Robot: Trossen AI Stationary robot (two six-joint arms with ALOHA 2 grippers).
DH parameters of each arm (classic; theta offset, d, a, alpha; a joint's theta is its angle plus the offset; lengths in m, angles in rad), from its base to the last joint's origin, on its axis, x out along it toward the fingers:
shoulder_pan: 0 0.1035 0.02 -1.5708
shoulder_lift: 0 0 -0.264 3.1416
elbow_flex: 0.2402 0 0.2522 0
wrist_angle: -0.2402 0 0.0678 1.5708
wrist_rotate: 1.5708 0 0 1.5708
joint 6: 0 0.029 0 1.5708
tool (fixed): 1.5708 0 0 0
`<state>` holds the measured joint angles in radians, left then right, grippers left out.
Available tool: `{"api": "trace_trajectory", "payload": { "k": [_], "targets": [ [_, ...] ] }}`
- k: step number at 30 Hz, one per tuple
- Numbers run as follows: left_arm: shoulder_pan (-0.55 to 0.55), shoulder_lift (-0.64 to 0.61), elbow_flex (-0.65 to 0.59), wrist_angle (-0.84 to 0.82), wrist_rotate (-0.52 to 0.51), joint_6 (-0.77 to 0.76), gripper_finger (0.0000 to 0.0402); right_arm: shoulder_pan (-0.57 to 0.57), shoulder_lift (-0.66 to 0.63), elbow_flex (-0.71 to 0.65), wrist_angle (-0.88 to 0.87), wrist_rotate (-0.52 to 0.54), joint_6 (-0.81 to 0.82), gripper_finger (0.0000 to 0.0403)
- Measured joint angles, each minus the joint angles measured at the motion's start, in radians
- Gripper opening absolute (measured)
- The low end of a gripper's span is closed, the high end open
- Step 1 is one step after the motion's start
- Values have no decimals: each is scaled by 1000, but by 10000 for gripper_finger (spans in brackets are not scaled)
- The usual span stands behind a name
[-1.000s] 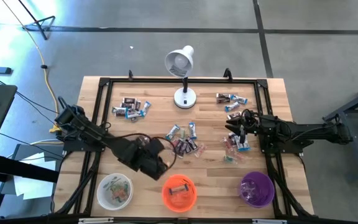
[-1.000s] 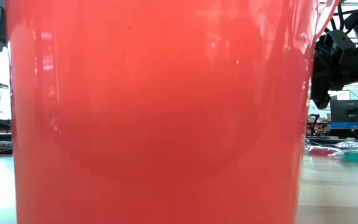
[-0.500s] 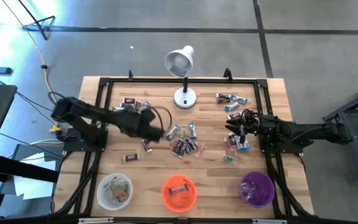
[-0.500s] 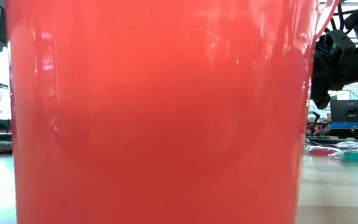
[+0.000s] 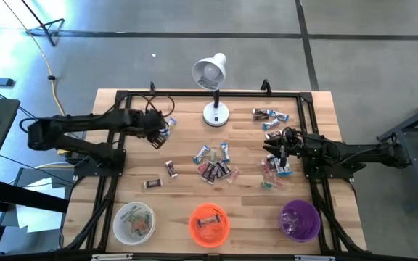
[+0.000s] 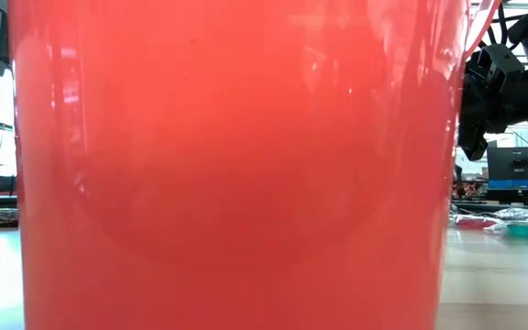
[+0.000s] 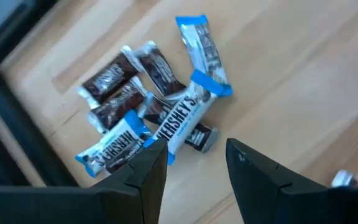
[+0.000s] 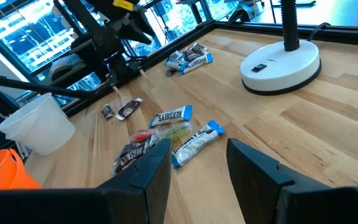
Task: Organize candy in baskets
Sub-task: Put the white chocolate bar into the orange bucket
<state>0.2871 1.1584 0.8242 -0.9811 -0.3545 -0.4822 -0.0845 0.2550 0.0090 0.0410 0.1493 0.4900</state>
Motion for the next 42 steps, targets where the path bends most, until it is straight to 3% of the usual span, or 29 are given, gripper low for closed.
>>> {"api": "trace_trajectory", "payload": {
  "k": [5,13,31,37,42],
  "targets": [
    [65,49,-63,55,72,198,151,0,0,0,0,0,0,152],
    [169,139,-62,159,92,407,151,0,0,0,0,1,0,152],
    [331,366,-59,239,273,460,151,0,0,0,0,1,0,152],
    [338,356,-61,242,290,435,144,0,0,0,0,1,0,152],
    [337,320,-62,214,289,400,112,0,0,0,0,1,0,152]
  ]
}}
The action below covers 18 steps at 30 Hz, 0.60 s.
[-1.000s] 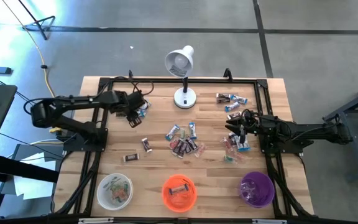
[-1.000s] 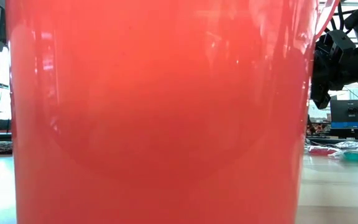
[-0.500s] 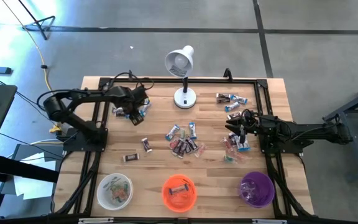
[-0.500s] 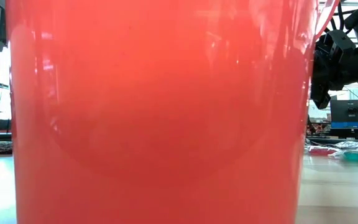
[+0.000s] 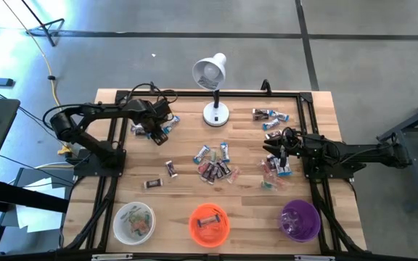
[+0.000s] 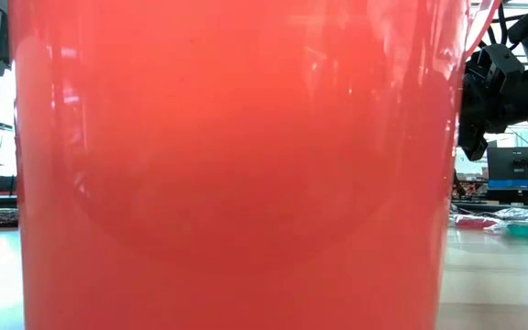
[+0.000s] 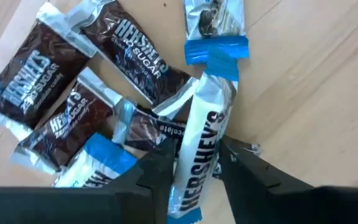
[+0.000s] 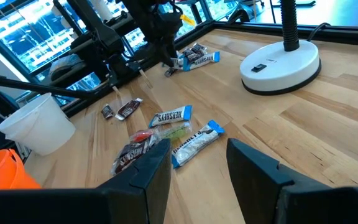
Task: Organize candy in baskets
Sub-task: Put the white chocolate bar into the orange bucket
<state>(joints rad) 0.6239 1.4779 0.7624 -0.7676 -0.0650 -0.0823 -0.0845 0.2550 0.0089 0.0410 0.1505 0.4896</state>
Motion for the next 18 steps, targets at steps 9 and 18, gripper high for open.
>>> {"api": "trace_trajectory", "payload": {
  "k": [9,18],
  "targets": [
    [-45,-110,0,-27,27,-65,70,0,0,0,0,0,0,152],
    [-81,-133,0,-49,-38,-52,69,0,0,0,0,0,0,152]
  ]
}}
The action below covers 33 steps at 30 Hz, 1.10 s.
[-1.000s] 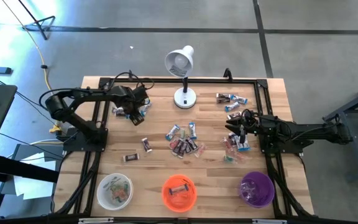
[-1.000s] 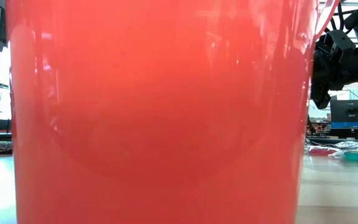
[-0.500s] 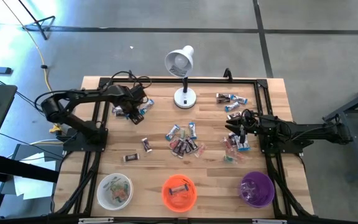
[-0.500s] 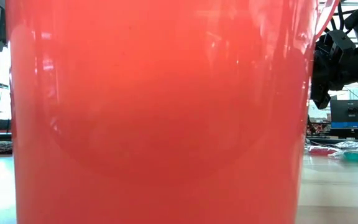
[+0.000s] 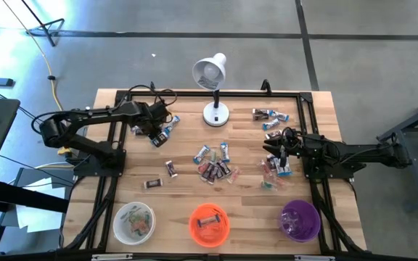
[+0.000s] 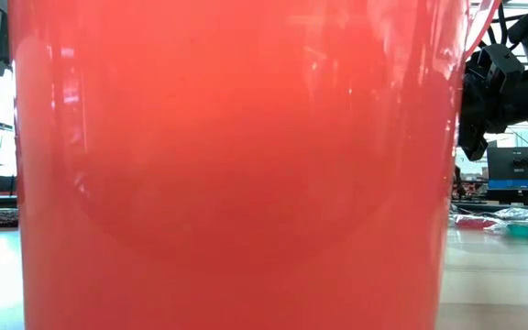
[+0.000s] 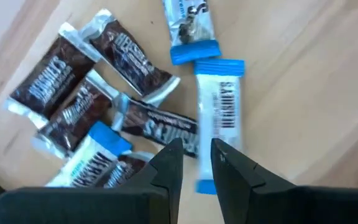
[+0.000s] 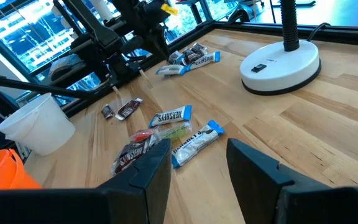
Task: Organize candy in baskets
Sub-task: Put the white chocolate bar into the orange bucket
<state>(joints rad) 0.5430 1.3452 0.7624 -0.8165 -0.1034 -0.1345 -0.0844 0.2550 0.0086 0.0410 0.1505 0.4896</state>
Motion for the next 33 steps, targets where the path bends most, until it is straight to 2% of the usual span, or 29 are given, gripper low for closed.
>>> {"api": "trace_trajectory", "payload": {
  "k": [3,6,13,19,23,28,33],
  "targets": [
    [3,26,0,29,-2,30,71,0,0,0,0,0,0,152],
    [0,41,0,65,91,26,82,0,0,0,0,0,0,152],
    [-14,92,0,124,67,41,128,0,0,0,0,0,0,152],
    [-16,146,0,125,70,42,176,0,0,0,0,0,0,152],
    [-16,193,0,101,68,25,191,0,0,0,0,0,0,152],
    [-17,245,6,96,73,32,176,0,0,0,0,0,0,152],
    [-17,251,4,96,97,30,103,0,0,0,0,0,0,152]
  ]
}}
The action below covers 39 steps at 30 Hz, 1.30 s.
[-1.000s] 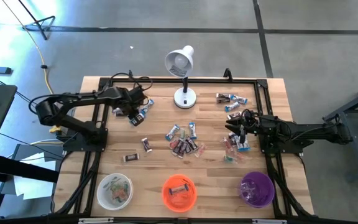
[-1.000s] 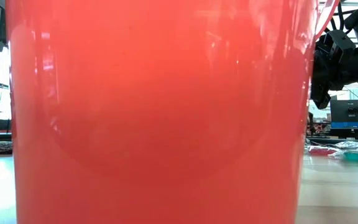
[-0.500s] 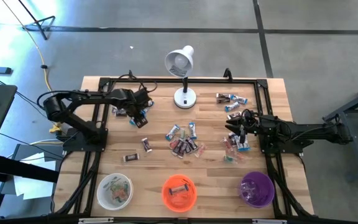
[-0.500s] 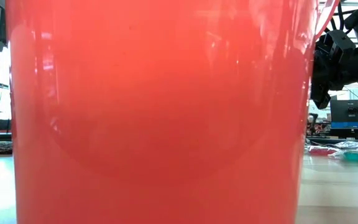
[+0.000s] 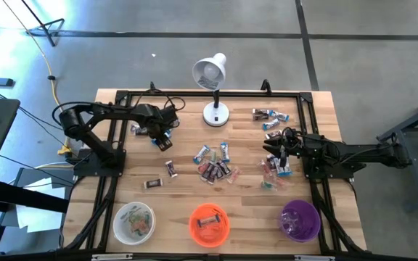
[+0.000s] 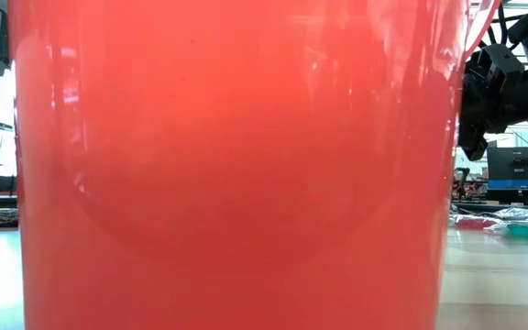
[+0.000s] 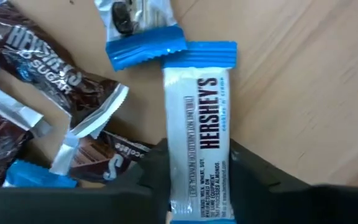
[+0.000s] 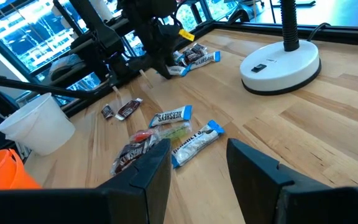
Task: Organize candy in baskets
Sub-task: Put the white chocolate bar into the orange bucket
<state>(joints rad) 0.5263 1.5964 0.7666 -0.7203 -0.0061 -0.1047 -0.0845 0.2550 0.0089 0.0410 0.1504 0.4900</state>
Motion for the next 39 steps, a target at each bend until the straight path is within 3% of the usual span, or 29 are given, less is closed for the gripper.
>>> {"api": "trace_trajectory", "payload": {
  "k": [2,9,16,20,23,29,39],
  "targets": [
    [1,-7,0,0,3,-13,75,0,0,0,0,0,0,152],
    [-1,-56,-8,9,6,-51,75,0,0,0,0,0,0,152],
    [-6,-196,-6,-6,10,-86,75,0,0,0,0,0,0,152],
    [-23,-285,-6,-52,109,-138,75,0,0,0,0,0,0,152],
    [-75,-356,-5,-52,219,-180,80,0,0,0,0,0,0,152],
    [-230,-454,-5,50,269,-299,75,0,0,0,0,0,0,152],
    [-489,-421,-4,454,327,-492,74,0,0,0,0,0,0,152]
  ]
}}
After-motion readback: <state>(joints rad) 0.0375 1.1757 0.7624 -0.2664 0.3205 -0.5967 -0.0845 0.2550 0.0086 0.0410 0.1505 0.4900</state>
